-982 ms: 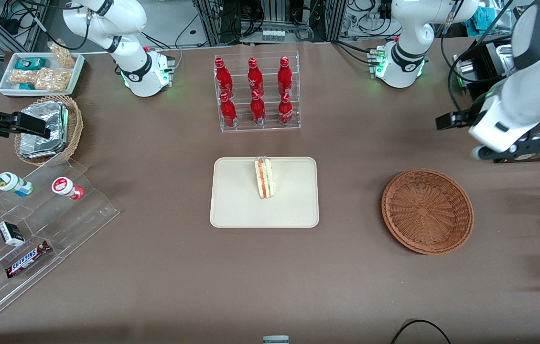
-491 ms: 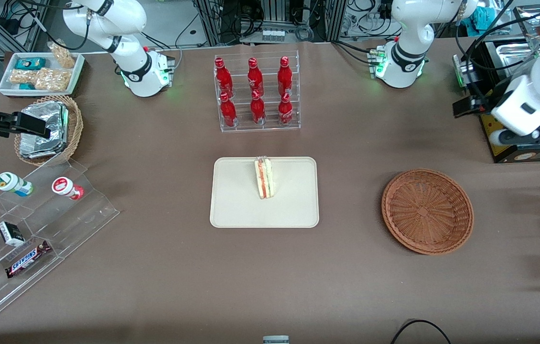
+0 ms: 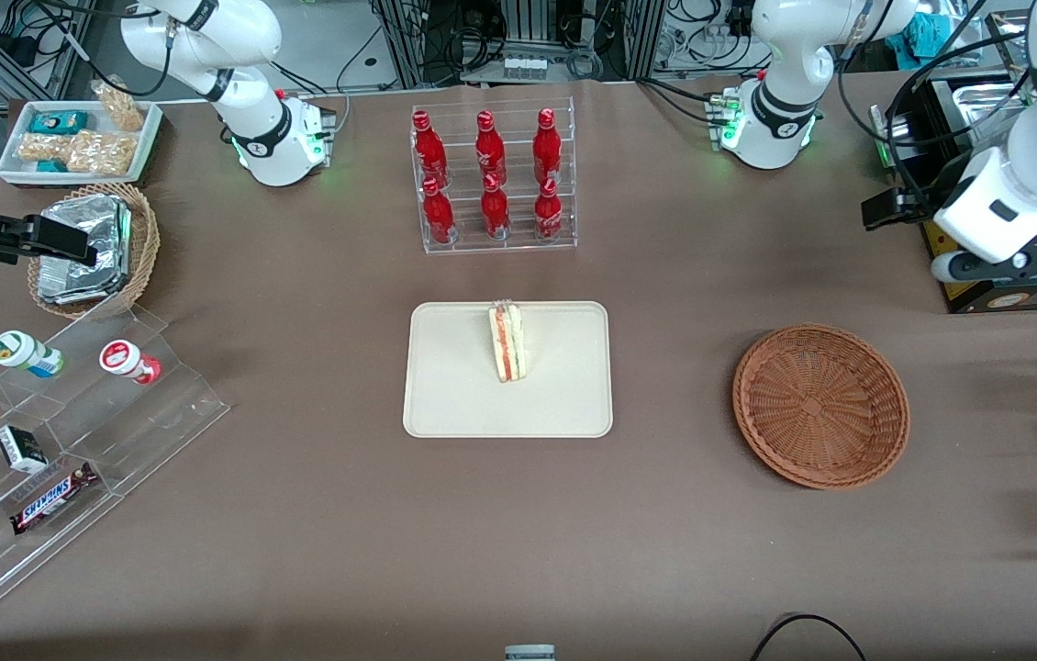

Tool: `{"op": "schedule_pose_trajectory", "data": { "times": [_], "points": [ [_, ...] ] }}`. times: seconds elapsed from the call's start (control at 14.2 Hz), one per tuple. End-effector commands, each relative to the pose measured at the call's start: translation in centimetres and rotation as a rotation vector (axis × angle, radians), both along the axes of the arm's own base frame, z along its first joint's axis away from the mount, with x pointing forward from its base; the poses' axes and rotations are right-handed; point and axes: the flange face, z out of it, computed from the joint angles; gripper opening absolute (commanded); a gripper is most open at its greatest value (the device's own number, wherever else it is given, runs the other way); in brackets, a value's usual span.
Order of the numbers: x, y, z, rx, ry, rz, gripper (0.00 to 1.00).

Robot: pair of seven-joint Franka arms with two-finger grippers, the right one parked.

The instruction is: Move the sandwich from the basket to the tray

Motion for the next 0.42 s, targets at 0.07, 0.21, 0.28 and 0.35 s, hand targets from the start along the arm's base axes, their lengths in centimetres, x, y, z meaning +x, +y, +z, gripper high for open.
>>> {"op": "schedule_pose_trajectory", "data": {
  "times": [0.07,0.21,0.28,0.35],
  "points": [
    [-0.9,-0.1,2.0,0.001,-0.081,-0.01,1.0],
    [-0.5,-0.1,2.3,-0.013,-0.11,0.003,1.0],
    [-0.4,-0.1,2.3,-0.011,-0.113,0.003,1.0],
    [-0.2,-0.1,2.7,-0.012,-0.124,0.003,1.0]
  ]
}}
